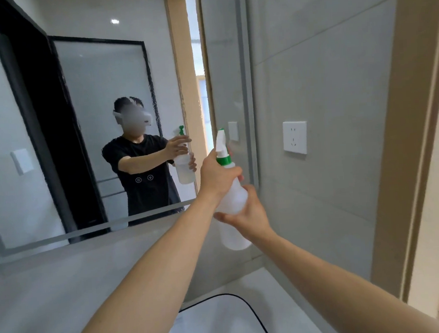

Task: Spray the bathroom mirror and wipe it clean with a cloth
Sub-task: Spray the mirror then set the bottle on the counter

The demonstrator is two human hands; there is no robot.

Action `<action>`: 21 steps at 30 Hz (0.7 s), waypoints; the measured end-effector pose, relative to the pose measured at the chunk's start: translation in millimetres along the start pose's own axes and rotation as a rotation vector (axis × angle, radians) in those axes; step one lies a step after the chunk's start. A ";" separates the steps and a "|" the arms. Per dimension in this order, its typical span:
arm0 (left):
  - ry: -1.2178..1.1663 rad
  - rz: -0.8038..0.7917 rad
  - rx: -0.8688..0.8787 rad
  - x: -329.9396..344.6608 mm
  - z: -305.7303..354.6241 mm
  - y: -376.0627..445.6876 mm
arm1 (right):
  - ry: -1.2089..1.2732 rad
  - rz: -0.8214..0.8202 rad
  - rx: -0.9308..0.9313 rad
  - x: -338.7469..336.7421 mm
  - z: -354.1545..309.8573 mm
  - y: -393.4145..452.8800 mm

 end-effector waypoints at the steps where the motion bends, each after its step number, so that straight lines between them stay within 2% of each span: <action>1: -0.001 -0.008 -0.010 4.8 -4.8 -1.2 | -0.007 0.006 0.011 -2.1 4.1 -2.3; 13: -0.016 -0.019 -0.069 36.8 -39.2 -34.3 | -0.040 0.029 0.158 -18.1 53.2 -37.8; 21: 0.027 -0.089 -0.141 48.0 -68.5 -57.9 | -0.050 0.045 0.228 -13.6 79.5 -64.4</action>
Point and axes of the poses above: each hand's wrist, its own y-axis towards the middle knuckle, its own x-axis out of the palm, z = x × y, the point moved 10 cm from there along y, towards the middle knuckle, and after that the axes turned 12 degrees about y, right-handed, at the moved point
